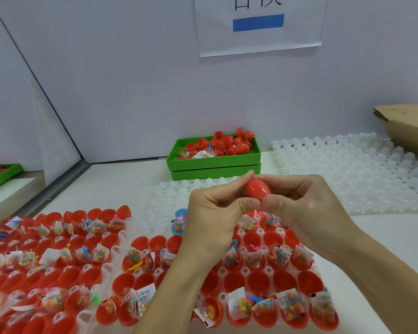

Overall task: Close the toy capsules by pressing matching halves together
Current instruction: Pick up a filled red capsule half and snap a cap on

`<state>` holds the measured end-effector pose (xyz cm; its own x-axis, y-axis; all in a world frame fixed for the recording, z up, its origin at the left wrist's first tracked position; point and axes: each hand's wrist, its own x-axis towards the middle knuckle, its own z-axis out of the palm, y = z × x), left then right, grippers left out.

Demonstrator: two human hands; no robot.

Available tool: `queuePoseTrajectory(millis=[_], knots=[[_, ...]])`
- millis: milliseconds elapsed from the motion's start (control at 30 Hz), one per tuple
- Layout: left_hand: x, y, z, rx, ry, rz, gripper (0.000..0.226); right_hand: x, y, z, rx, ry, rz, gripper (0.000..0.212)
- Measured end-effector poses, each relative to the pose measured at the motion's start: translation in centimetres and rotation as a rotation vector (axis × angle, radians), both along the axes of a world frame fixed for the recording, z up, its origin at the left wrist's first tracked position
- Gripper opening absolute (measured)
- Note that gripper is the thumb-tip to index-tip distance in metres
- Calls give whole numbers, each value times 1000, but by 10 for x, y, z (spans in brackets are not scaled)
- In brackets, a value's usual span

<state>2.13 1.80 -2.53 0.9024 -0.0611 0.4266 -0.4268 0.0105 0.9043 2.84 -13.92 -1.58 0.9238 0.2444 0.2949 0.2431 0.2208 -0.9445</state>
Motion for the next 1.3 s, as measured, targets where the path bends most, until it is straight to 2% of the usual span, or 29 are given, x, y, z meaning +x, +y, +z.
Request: queuePoseTrajectory(millis=[200,300,367,467,533,633,767,900,1067,1167,1300], knots=[[-1,-3,-4,123,-52,95,42,-5,6,-5,-37,-93,-137,33],[-2,-4,-5,148,-64,111,41,-4,7,-5,-47,-70,-173,32],[-2,-4,-5,171,-71,92,41,-2,4,-4,-3,1,-106,35],[-2,-3,-3,160,-73,40,45,2,-2,0,209,199,61,30],[-2,-3,-2,132,-78,20,40,2,-5,0,276,285,135,36],[-2,-1,-1,110,-87,9,32,2,-7,-1,270,318,219,44],[-1,0,0,144,-88,-5,24,3,-8,-3,228,358,206,50],[0,0,-1,149,-98,16,23,5,-3,-2,165,299,85,53],[2,2,-4,171,-92,66,24,4,-3,-2,20,77,-95,26],[3,4,-4,167,-86,62,27,4,-2,-4,-114,-56,-173,19],[3,5,-4,210,-94,58,37,4,-1,-6,-138,-111,-225,12]])
